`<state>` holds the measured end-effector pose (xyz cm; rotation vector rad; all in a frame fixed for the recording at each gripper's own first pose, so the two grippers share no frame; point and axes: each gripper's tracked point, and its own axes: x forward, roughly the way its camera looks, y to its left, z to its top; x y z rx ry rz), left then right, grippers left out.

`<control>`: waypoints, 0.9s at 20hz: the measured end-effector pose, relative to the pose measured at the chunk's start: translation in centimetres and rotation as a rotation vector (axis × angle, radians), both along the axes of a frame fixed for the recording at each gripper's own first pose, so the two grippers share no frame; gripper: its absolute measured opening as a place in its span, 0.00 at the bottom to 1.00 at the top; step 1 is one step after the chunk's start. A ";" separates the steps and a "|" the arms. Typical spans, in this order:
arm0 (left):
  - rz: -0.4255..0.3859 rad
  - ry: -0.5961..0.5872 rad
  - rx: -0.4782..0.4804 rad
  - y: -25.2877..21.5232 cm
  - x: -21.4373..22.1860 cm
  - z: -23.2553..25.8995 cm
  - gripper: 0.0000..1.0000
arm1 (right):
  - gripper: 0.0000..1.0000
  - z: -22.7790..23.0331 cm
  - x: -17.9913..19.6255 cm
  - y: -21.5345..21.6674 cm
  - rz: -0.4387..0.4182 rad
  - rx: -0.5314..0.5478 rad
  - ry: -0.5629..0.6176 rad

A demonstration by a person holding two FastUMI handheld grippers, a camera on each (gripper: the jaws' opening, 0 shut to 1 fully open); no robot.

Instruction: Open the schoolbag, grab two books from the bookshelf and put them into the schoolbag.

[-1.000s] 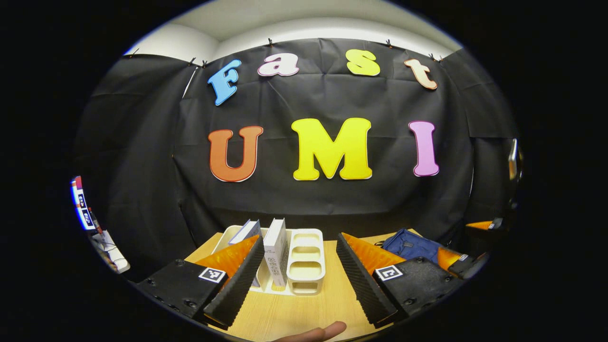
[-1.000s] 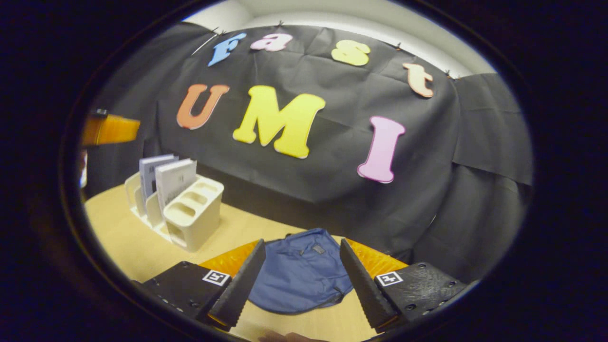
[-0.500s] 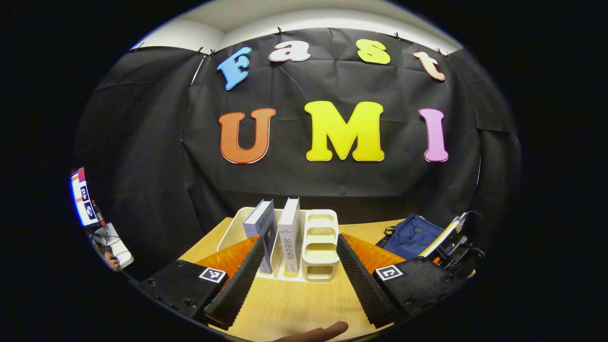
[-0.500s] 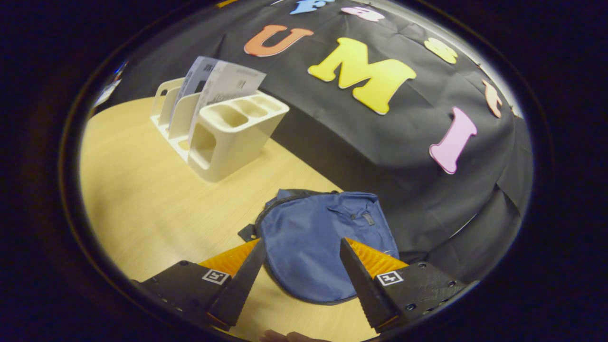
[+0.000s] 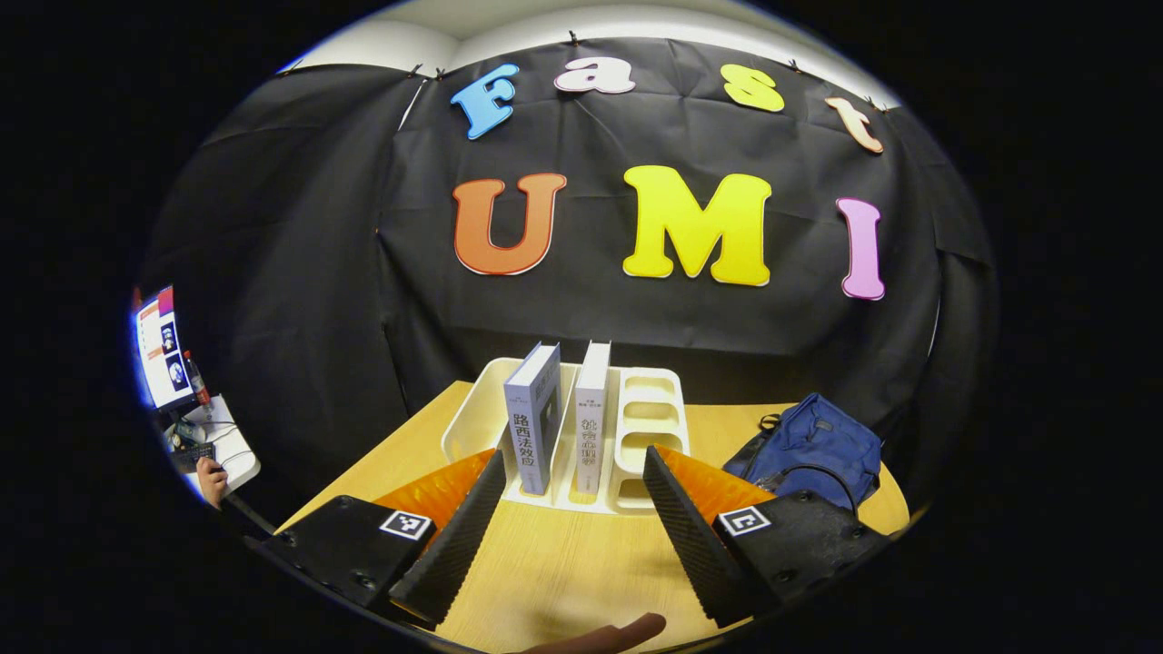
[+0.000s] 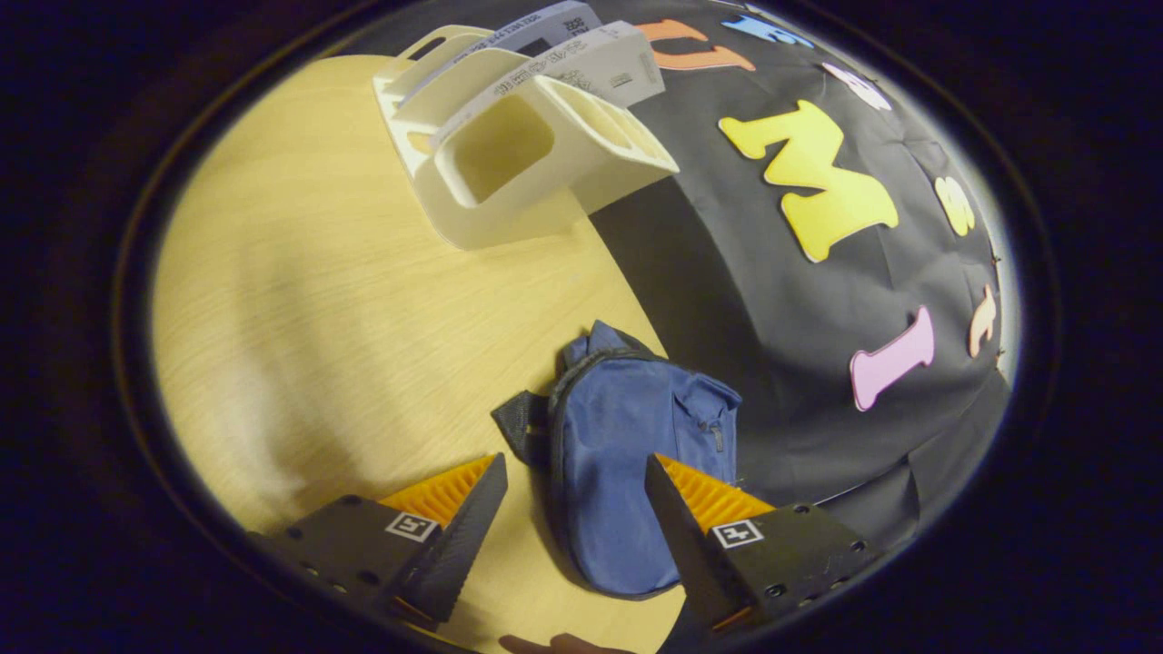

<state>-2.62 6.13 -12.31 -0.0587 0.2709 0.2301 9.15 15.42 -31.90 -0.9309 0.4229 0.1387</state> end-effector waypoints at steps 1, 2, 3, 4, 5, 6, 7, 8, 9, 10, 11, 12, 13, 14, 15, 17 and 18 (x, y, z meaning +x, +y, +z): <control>0.002 0.005 0.014 0.3 -0.2 -0.1 0.98 | 0.92 -0.3 0.8 -0.4 -0.024 -0.031 -0.019; 0.001 0.006 0.027 0.6 -0.3 -0.2 0.99 | 0.93 -0.4 1.5 -0.3 -0.037 -0.049 -0.033; 0.001 0.009 0.036 0.8 -0.5 -0.3 0.98 | 0.92 -0.3 2.0 -0.3 -0.051 -0.071 -0.048; 0.000 0.015 0.039 1.0 -0.5 -0.6 0.98 | 0.96 -0.3 2.3 -0.4 -0.067 -0.093 -0.052; 0.000 0.022 0.041 1.2 -0.5 -0.9 0.98 | 0.87 0.0 2.8 -0.8 -0.095 -0.126 -0.066; 0.003 0.030 0.043 1.5 -0.4 -1.2 0.98 | 0.84 0.1 2.8 -1.2 -0.133 -0.144 -0.061; 0.009 0.032 0.042 1.6 -0.4 -1.3 0.99 | 0.83 0.2 2.6 -1.5 -0.172 -0.146 -0.053; 0.013 0.034 0.038 1.7 -0.3 -1.4 0.99 | 0.83 0.4 2.3 -1.9 -0.203 -0.152 -0.046; 0.014 0.034 0.031 1.7 -0.1 -1.6 0.98 | 0.91 0.9 2.0 -2.1 -0.226 -0.162 -0.043; 0.013 0.036 0.024 1.6 0.0 -1.8 0.98 | 0.90 1.4 1.8 -2.3 -0.236 -0.164 -0.044; 0.011 0.038 0.019 1.4 0.2 -2.1 0.99 | 0.81 2.1 1.7 -2.3 -0.243 -0.174 -0.051; 0.008 0.039 0.017 1.3 0.3 -2.3 0.98 | 0.87 2.7 1.9 -2.5 -0.247 -0.174 -0.066; 0.004 0.039 0.017 1.1 0.4 -2.3 0.99 | 0.86 3.0 2.4 -2.6 -0.250 -0.175 -0.078; -0.001 0.036 0.016 1.0 0.5 -2.2 0.98 | 0.86 3.0 2.8 -3.0 -0.258 -0.187 -0.079; -0.006 0.035 0.016 1.0 0.6 -2.3 0.98 | 0.79 2.7 3.4 -3.3 -0.267 -0.197 -0.074; -0.011 0.038 0.018 1.0 0.8 -2.4 0.98 | 0.79 2.2 4.5 -4.2 -0.290 -0.229 -0.074; -0.012 0.040 0.020 1.0 0.8 -2.4 0.99 | 0.79 1.8 5.0 -4.6 -0.296 -0.239 -0.073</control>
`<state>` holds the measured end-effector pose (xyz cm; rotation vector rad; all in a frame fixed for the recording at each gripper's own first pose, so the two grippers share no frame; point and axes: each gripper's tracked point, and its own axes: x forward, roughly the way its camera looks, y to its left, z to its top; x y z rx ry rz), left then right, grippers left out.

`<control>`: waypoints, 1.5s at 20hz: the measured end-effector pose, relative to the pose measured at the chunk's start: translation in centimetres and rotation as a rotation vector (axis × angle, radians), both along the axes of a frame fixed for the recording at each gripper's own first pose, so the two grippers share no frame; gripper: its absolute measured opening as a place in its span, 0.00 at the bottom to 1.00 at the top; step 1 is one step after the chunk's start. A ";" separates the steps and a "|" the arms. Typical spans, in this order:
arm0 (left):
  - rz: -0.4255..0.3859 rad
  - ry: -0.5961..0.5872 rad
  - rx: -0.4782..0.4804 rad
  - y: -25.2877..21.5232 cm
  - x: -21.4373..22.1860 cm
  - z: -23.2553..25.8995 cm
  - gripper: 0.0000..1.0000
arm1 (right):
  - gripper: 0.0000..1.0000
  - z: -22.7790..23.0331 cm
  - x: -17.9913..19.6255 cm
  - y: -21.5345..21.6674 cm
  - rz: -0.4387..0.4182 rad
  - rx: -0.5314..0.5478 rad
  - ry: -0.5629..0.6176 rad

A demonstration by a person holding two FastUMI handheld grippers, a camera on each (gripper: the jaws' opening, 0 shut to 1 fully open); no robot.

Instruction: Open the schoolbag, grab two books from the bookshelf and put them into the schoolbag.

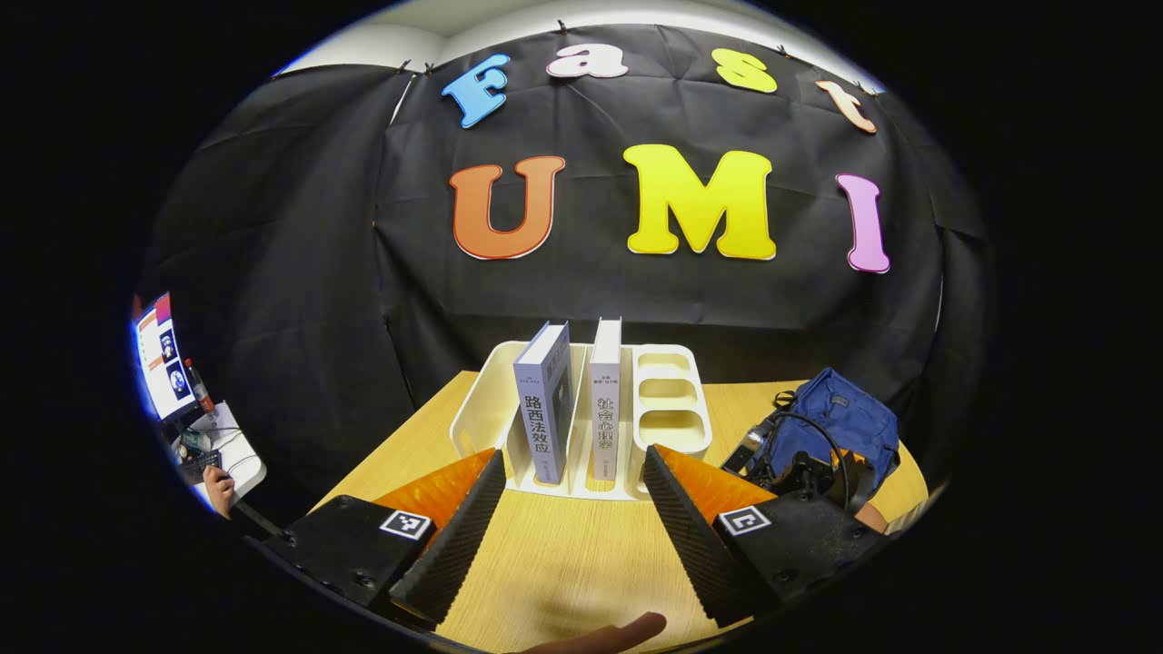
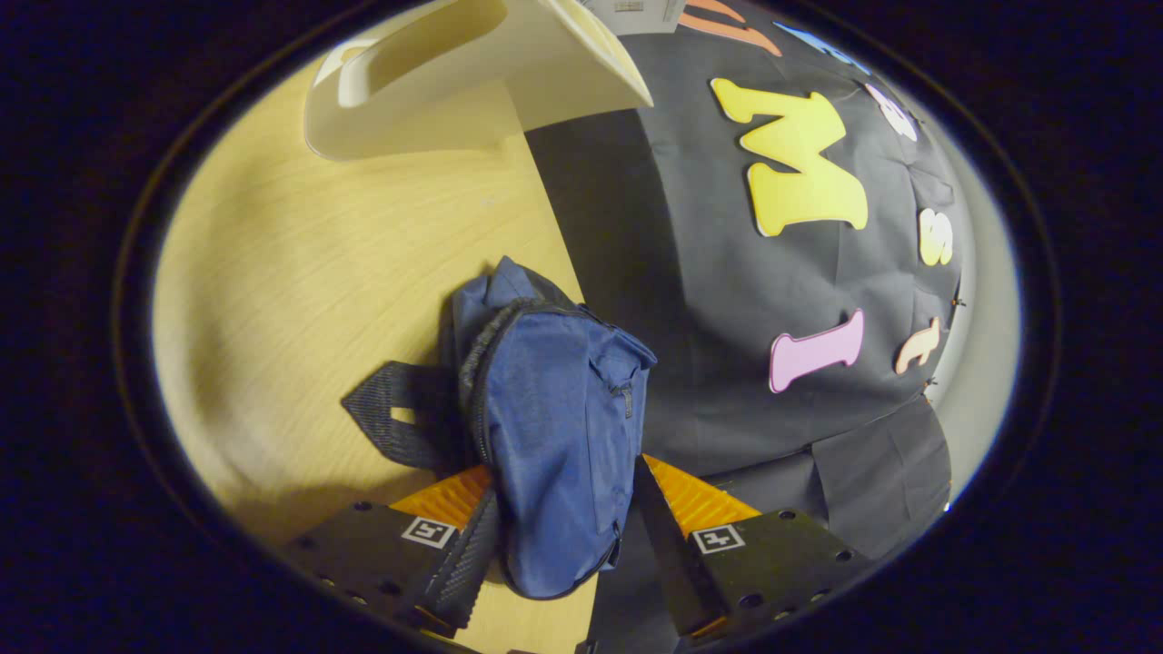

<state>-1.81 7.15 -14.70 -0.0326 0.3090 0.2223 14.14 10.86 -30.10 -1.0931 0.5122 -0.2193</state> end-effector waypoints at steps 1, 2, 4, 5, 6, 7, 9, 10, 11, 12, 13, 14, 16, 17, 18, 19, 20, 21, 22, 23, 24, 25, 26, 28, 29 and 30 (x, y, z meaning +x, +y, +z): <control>-0.001 0.001 0.002 0.1 0.0 0.0 0.99 | 0.86 -0.2 0.3 -0.2 -0.003 -0.002 0.005; -0.001 0.003 0.005 0.0 0.1 -0.1 0.99 | 0.84 -0.5 0.7 -0.4 -0.003 0.000 0.009; 0.000 0.007 0.010 0.1 0.0 -0.2 0.99 | 0.76 -0.7 1.1 -0.5 0.014 0.028 0.022; 0.000 0.012 0.010 0.0 0.0 -0.3 0.98 | 0.60 -0.7 1.0 -0.3 0.034 0.054 0.030; 0.001 0.015 0.007 -0.2 0.0 -0.4 0.98 | 0.58 -0.5 1.0 -0.3 0.051 0.066 0.034; -0.001 0.017 0.004 -0.5 0.3 -0.5 0.98 | 0.40 -0.2 1.1 -0.2 0.073 0.080 0.045; -0.006 0.013 0.013 -0.9 0.7 -0.2 0.99 | 0.18 -0.9 0.9 0.6 0.144 0.174 0.119; -0.011 0.012 0.021 -1.3 0.9 -0.1 0.98 | 0.10 -1.8 0.8 0.6 0.164 0.235 0.182; -0.016 0.010 0.028 -1.6 1.1 0.1 0.98 | 0.11 -1.9 0.5 0.0 0.159 0.265 0.227; -0.021 0.005 0.034 -1.9 1.4 0.3 0.98 | 0.11 -1.8 0.3 -0.3 0.156 0.316 0.273; -0.024 0.002 0.040 -2.2 1.7 0.4 0.98 | 0.09 -1.9 0.9 -0.6 0.160 0.365 0.301; -0.031 0.000 0.040 -2.6 2.1 0.5 0.99 | 0.09 -1.9 1.3 -0.8 0.172 0.398 0.335; -0.046 -0.002 0.042 -3.3 2.5 0.7 0.99 | 0.02 -1.2 1.1 -1.2 0.179 0.464 0.397; -0.049 -0.001 0.049 -3.5 2.6 0.8 0.99 | 0.01 -0.7 1.1 -1.3 0.188 0.479 0.430; -0.051 -0.002 0.055 -3.6 2.8 0.9 0.99 | 0.02 0.1 1.0 -1.6 0.192 0.500 0.460; -0.053 -0.004 0.059 -3.7 3.0 1.2 0.99 | 0.01 0.7 1.3 -2.0 0.190 0.519 0.489; -0.054 -0.010 0.062 -3.7 3.2 1.4 0.99 | 0.01 1.5 1.6 -2.3 0.190 0.544 0.513; -0.055 -0.012 0.063 -3.9 3.5 1.7 0.99 | 0.01 2.5 2.2 -2.6 0.190 0.569 0.528; -0.055 -0.012 0.063 -3.9 3.8 1.8 0.98 | 0.01 3.4 2.6 -2.9 0.189 0.589 0.554; -0.057 -0.007 0.061 -4.0 4.0 1.9 0.98 | 0.01 4.3 3.0 -3.2 0.195 0.621 0.579; -0.054 -0.005 0.060 -3.8 4.2 2.1 0.98 | 0.01 5.3 3.6 -3.8 0.201 0.638 0.595; -0.049 -0.005 0.058 -3.6 4.7 2.4 0.98 | 0.01 6.3 4.1 -4.4 0.207 0.645 0.605; -0.048 -0.004 0.053 -3.5 5.0 2.7 0.98 | 0.01 7.2 4.6 -5.0 0.212 0.653 0.614; -0.043 -0.006 0.040 -3.1 6.0 3.5 0.99 | 0.01 8.6 5.4 -6.2 0.220 0.674 0.637; -0.044 -0.003 0.033 -3.0 6.6 3.9 0.98 | 0.01 9.4 5.8 -6.8 0.218 0.683 0.641; -0.047 0.000 0.025 -2.7 7.2 4.4 0.98 | 0.01 9.9 6.3 -7.3 0.221 0.693 0.642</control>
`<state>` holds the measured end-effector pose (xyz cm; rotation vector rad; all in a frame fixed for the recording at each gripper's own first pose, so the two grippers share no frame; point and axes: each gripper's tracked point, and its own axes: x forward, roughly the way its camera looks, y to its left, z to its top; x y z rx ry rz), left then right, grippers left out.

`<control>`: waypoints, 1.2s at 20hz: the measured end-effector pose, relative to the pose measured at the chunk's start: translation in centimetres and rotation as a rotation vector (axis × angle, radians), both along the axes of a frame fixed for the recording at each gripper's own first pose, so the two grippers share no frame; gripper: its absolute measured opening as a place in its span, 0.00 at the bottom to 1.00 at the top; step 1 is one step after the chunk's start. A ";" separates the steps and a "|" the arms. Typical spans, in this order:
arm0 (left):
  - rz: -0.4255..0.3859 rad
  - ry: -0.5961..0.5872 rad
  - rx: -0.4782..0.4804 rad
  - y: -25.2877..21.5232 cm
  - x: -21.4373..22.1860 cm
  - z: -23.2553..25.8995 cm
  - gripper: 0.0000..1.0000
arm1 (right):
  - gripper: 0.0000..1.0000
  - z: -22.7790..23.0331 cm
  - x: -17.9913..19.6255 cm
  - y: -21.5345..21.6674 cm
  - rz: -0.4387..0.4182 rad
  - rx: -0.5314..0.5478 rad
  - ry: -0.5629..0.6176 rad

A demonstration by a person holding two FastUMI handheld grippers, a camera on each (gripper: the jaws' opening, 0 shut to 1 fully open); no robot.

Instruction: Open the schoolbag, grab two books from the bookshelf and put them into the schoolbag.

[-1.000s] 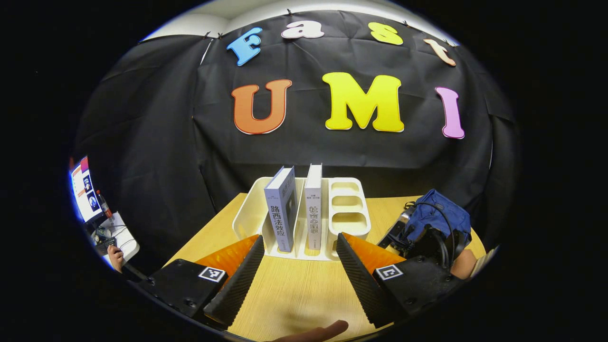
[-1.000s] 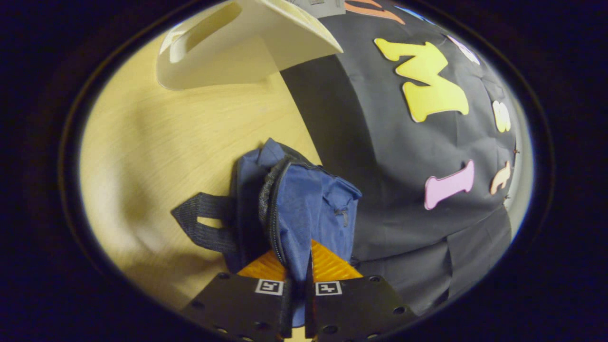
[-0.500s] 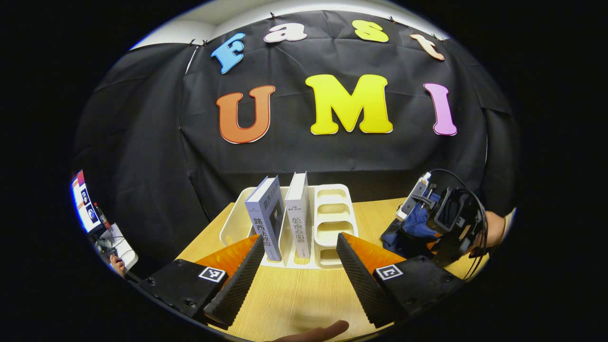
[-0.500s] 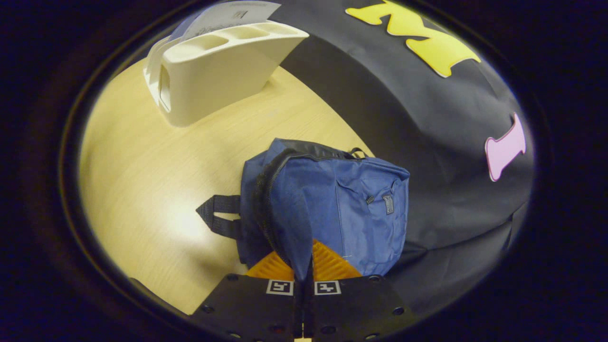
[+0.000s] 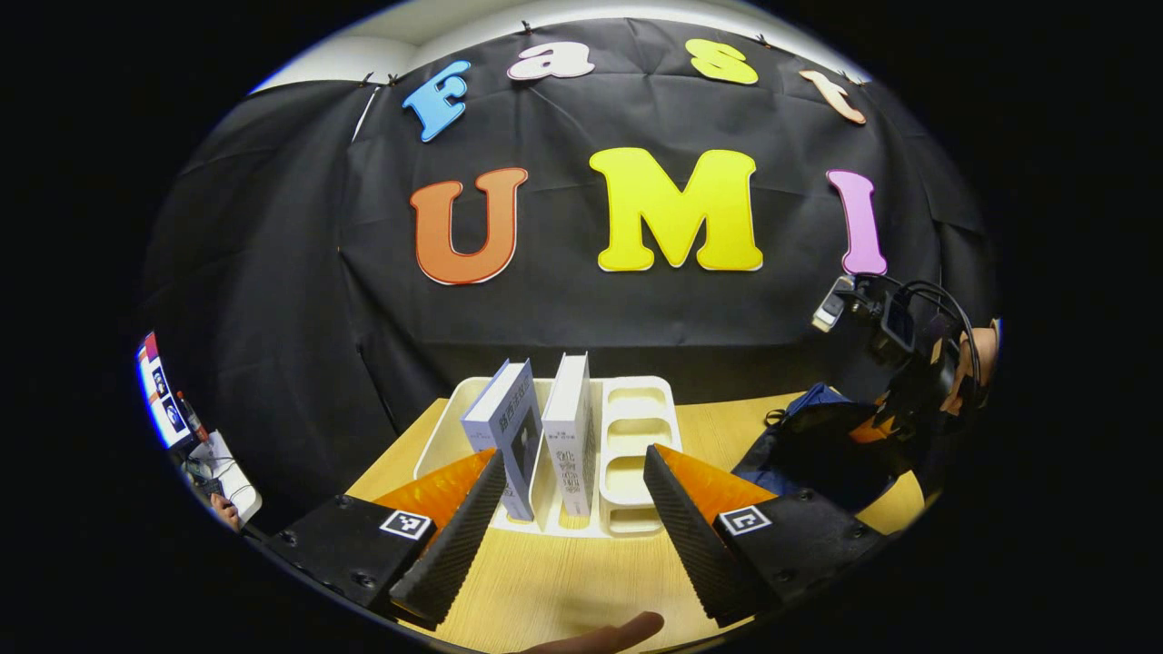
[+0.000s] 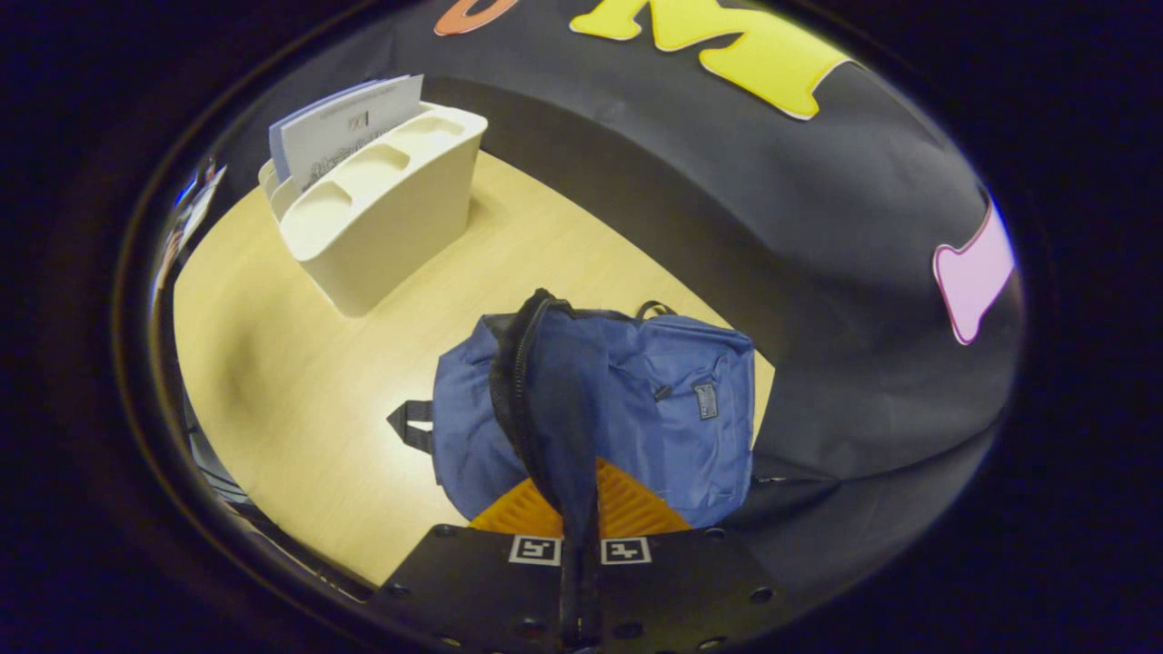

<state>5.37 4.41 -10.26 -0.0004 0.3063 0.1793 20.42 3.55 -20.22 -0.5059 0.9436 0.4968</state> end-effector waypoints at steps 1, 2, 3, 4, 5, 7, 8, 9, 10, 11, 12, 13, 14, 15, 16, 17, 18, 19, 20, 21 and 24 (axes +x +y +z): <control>-0.006 -0.003 -0.011 0.0 0.8 0.6 0.98 | 0.01 0.6 0.4 -0.5 -0.003 0.011 0.004; -0.009 0.003 -0.017 0.2 1.6 1.0 0.98 | 0.01 1.2 0.7 -1.0 -0.005 0.024 0.011; -0.007 0.007 -0.018 0.5 2.6 1.3 0.98 | 0.01 1.7 0.9 -1.4 -0.009 0.043 0.020; -0.007 0.023 -0.012 0.8 3.5 1.6 0.98 | 0.01 2.0 1.1 -1.8 -0.011 0.058 0.030; -0.004 0.042 -0.014 1.3 4.6 1.8 0.99 | 0.01 2.5 1.4 -2.3 -0.006 0.067 0.039; -0.033 0.113 -0.054 1.2 6.8 1.4 0.99 | 0.01 3.3 2.2 -3.2 -0.001 0.078 0.040; -0.060 0.136 -0.079 1.0 8.1 1.4 0.98 | 0.01 3.7 2.4 -3.5 -0.002 0.089 0.044; -0.074 0.182 -0.101 1.0 9.2 1.1 0.98 | 0.01 4.1 2.8 -3.8 -0.001 0.096 0.042; -0.077 0.240 -0.116 1.3 10.0 0.6 0.98 | 0.01 4.5 3.2 -4.1 0.002 0.100 0.039; -0.086 0.295 -0.135 1.2 10.7 0.0 0.98 | 0.01 4.7 3.5 -4.3 0.005 0.108 0.039; -0.085 0.339 -0.136 1.7 11.3 -0.7 0.98 | 0.01 4.9 3.5 -4.4 0.008 0.118 0.047; -0.077 0.374 -0.122 2.2 12.0 -1.1 0.98 | 0.01 5.0 3.6 -4.6 0.011 0.127 0.055; -0.061 0.391 -0.108 2.6 12.8 -1.3 0.98 | 0.01 5.1 3.8 -4.9 0.013 0.132 0.056; -0.057 0.411 -0.103 2.8 13.6 -1.7 0.98 | 0.00 5.2 4.1 -5.3 0.014 0.135 0.053; -0.065 0.452 -0.102 2.9 14.2 -2.2 0.97 | 0.01 5.2 4.1 -5.6 0.016 0.144 0.053; -0.076 0.503 -0.090 3.0 14.7 -3.1 1.00 | 0.01 5.2 4.0 -5.7 0.014 0.161 0.061; -0.084 0.555 -0.077 3.1 15.2 -3.8 0.95 | 0.01 5.1 4.1 -6.0 0.009 0.174 0.067; -0.091 0.606 -0.077 2.9 15.4 -4.7 0.94 | 0.01 5.0 4.2 -6.4 0.008 0.180 0.071; -0.102 0.643 -0.085 2.6 15.9 -5.5 1.00 | 0.01 5.0 4.3 -6.7 0.007 0.186 0.069; -0.114 0.675 -0.092 2.3 16.1 -6.2 0.93 | 0.01 5.0 4.3 -6.8 0.007 0.197 0.071; -0.105 0.786 -0.048 3.2 16.6 -8.1 0.91 | 0.01 4.8 3.9 -6.6 0.011 0.226 0.078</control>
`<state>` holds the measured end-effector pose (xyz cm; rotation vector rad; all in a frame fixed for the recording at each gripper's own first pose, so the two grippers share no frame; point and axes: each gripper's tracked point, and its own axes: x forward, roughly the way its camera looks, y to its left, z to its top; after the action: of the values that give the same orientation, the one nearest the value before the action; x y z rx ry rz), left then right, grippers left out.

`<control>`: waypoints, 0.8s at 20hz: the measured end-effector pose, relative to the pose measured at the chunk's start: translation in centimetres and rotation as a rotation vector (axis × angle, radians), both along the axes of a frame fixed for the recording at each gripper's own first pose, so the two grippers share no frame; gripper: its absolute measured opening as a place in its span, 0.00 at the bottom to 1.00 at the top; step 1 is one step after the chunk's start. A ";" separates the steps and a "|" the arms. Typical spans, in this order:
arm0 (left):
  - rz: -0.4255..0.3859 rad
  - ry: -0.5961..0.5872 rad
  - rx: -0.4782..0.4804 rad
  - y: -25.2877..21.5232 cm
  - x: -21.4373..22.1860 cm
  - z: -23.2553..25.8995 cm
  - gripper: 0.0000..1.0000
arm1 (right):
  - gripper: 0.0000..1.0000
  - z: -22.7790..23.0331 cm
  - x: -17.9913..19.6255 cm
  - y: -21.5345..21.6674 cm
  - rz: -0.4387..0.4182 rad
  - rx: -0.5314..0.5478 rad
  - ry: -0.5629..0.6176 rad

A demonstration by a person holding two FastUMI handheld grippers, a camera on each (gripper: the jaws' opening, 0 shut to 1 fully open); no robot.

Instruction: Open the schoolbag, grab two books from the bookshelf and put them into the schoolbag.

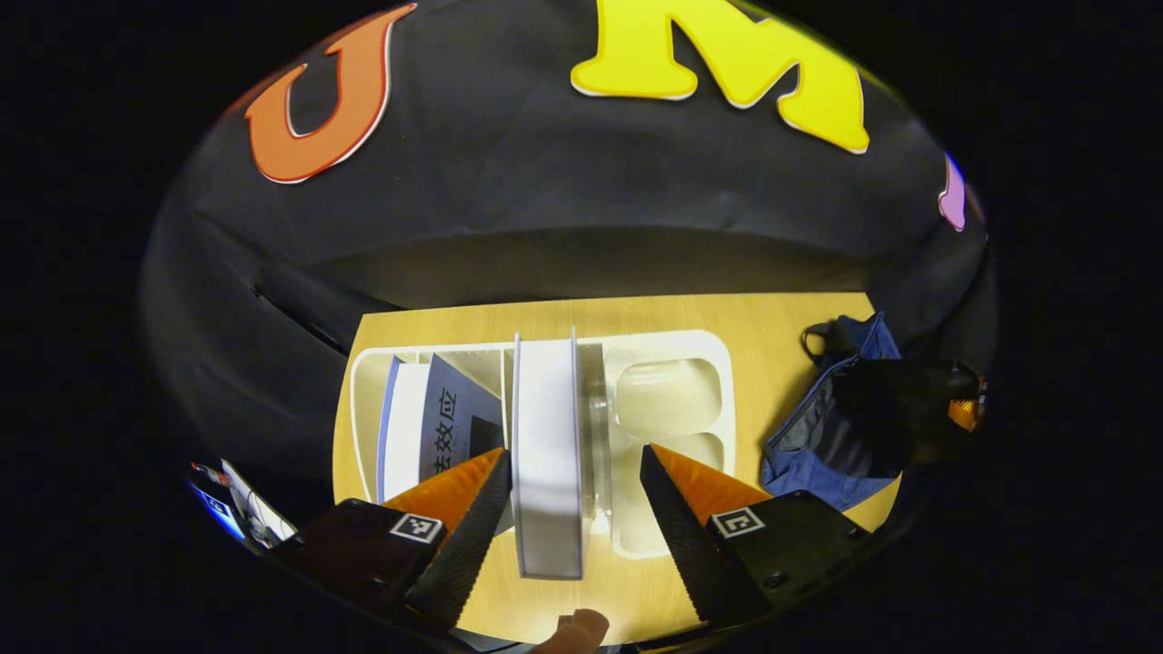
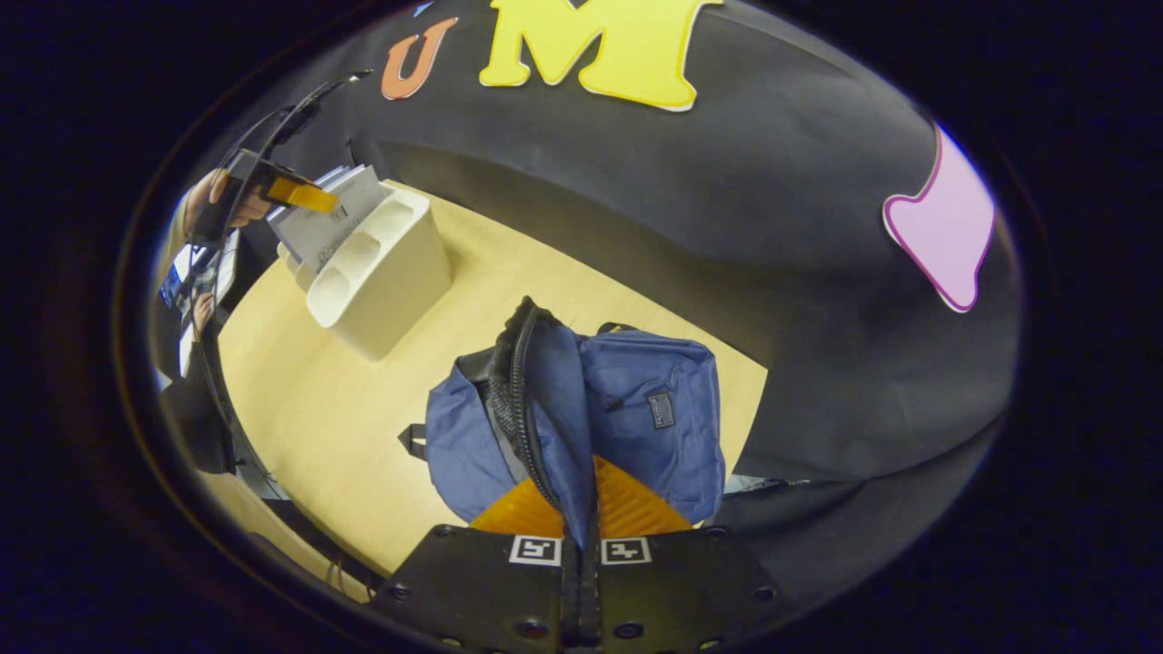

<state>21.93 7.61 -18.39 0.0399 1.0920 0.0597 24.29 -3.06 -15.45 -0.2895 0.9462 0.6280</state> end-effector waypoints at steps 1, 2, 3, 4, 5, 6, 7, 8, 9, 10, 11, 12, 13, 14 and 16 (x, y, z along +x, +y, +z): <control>-0.004 0.034 0.010 0.2 0.2 -0.8 0.89 | 0.01 -0.1 0.0 0.0 0.000 0.009 0.004; -0.003 0.076 0.018 0.5 -0.1 -1.5 0.88 | 0.01 -0.1 0.0 0.0 -0.006 0.017 0.008; -0.005 0.113 0.023 0.8 -0.2 -2.1 0.84 | 0.01 -0.1 0.2 -0.1 -0.013 0.020 0.007; -0.010 0.144 0.021 0.8 -0.2 -2.7 0.82 | 0.01 -0.1 0.3 -0.1 -0.016 0.022 0.006; -0.009 0.167 0.028 1.2 -0.1 -3.1 0.77 | 0.01 -0.1 0.4 -0.1 -0.015 0.024 0.004; -0.008 0.177 0.028 1.5 0.2 -3.6 0.73 | 0.01 0.0 0.3 0.0 -0.016 0.027 0.007; -0.009 0.188 0.029 1.7 0.4 -3.7 0.66 | 0.01 0.1 0.3 0.0 -0.015 0.029 0.008; -0.015 0.208 0.024 1.8 0.3 -4.2 0.64 | 0.01 0.0 0.2 0.0 -0.014 0.025 0.007; -0.018 0.219 0.018 1.8 0.4 -4.6 0.63 | 0.01 0.0 0.5 0.1 -0.014 0.024 0.005; -0.023 0.233 0.008 1.8 0.3 -4.9 0.63 | 0.01 0.1 0.6 0.3 -0.017 0.024 0.007; -0.018 0.241 -0.005 1.6 0.3 -5.1 0.60 | 0.01 0.2 0.8 0.3 -0.025 0.028 0.011; -0.018 0.254 -0.029 1.2 0.1 -5.2 0.59 | 0.01 0.2 0.8 0.4 -0.030 0.034 0.015; -0.012 0.267 -0.043 0.8 -0.2 -5.2 0.55 | 0.01 0.3 0.9 0.4 -0.037 0.038 0.019; -0.004 0.281 -0.045 0.7 -0.5 -5.1 0.51 | 0.01 0.2 0.8 0.3 -0.043 0.040 0.023; 0.033 0.319 -0.057 0.5 -1.6 -5.1 0.48 | 0.01 0.4 0.7 0.3 -0.054 0.052 0.031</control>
<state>20.35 8.13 -23.52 -0.0205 1.4126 0.0526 24.97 -2.78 -15.08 -0.2078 0.9626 0.6075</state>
